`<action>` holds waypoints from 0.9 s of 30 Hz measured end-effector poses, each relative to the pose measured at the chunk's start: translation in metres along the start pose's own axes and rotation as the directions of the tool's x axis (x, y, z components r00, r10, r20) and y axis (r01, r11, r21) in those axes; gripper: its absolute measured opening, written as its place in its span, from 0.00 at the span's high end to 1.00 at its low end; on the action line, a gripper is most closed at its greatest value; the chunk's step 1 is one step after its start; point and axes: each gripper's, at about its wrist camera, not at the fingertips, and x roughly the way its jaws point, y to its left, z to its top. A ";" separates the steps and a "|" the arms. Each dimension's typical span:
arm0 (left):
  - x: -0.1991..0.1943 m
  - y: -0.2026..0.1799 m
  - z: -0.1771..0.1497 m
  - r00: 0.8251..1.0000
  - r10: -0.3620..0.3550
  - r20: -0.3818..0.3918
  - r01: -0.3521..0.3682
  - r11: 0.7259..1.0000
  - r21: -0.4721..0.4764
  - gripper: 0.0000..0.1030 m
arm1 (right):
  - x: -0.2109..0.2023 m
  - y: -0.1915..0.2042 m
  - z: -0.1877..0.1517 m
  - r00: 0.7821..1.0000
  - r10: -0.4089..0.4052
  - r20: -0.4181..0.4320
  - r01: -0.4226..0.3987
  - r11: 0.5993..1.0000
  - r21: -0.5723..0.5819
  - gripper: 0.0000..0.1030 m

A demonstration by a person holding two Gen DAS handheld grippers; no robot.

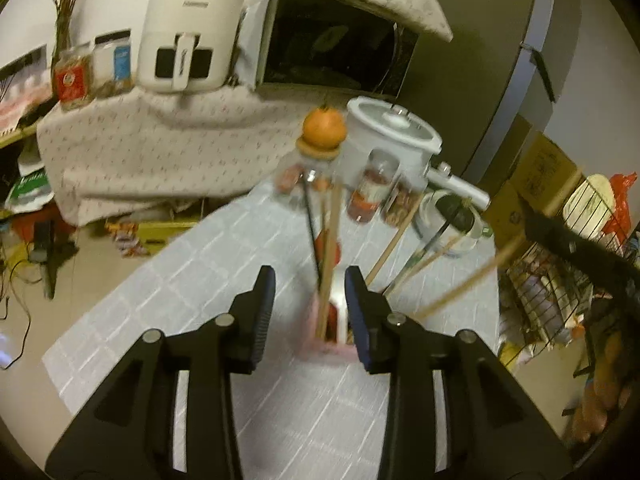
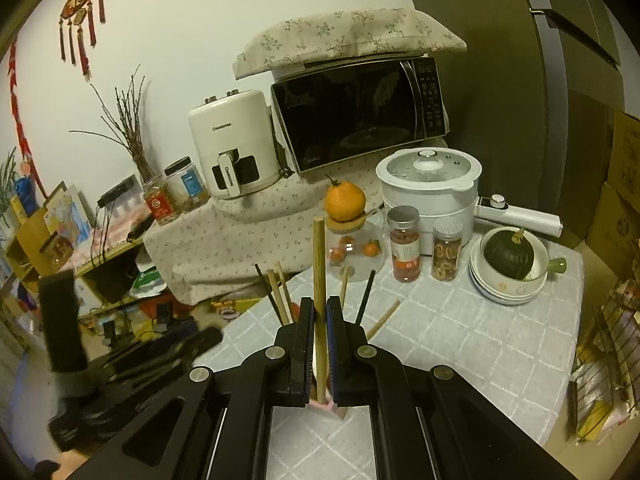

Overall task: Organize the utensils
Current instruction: 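Lower both wooden chopsticks into the pink holder with both grippers, then open both grippers and pull them back from the pink holder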

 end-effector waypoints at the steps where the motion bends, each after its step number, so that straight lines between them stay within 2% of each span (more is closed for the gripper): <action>1: 0.000 0.002 -0.002 1.000 0.006 -0.013 -0.006 1.000 0.006 0.63 | 0.004 0.001 0.000 1.000 -0.001 0.001 0.001 1.000 0.000 0.94; 8: 0.006 0.008 -0.017 0.997 0.041 -0.072 -0.036 0.997 0.072 0.63 | 0.033 0.010 -0.007 0.998 -0.035 -0.048 0.033 0.999 -0.040 0.94; 14: 0.011 0.017 -0.020 0.992 0.054 -0.111 -0.046 0.996 0.074 0.63 | 0.062 0.017 -0.017 0.993 -0.065 -0.101 0.056 0.994 -0.092 0.94; 23: 0.019 0.016 -0.024 0.989 0.047 -0.143 -0.038 0.997 0.065 0.62 | 0.088 0.006 -0.026 0.987 -0.015 -0.162 0.011 1.000 -0.027 0.94; 24: 0.020 0.016 -0.024 0.988 0.045 -0.147 -0.036 0.997 0.063 0.61 | 0.088 0.004 -0.025 0.986 -0.004 -0.169 0.002 1.000 -0.013 0.93; 26: 0.021 0.015 -0.024 0.988 0.045 -0.151 -0.036 0.998 0.060 0.52 | 0.087 0.001 -0.022 0.986 0.000 -0.167 0.002 1.000 0.008 0.90; 27: 0.020 0.015 -0.024 0.988 0.045 -0.149 -0.037 0.998 0.057 0.46 | 0.084 -0.001 -0.020 0.987 0.006 -0.161 -0.003 1.000 0.019 0.86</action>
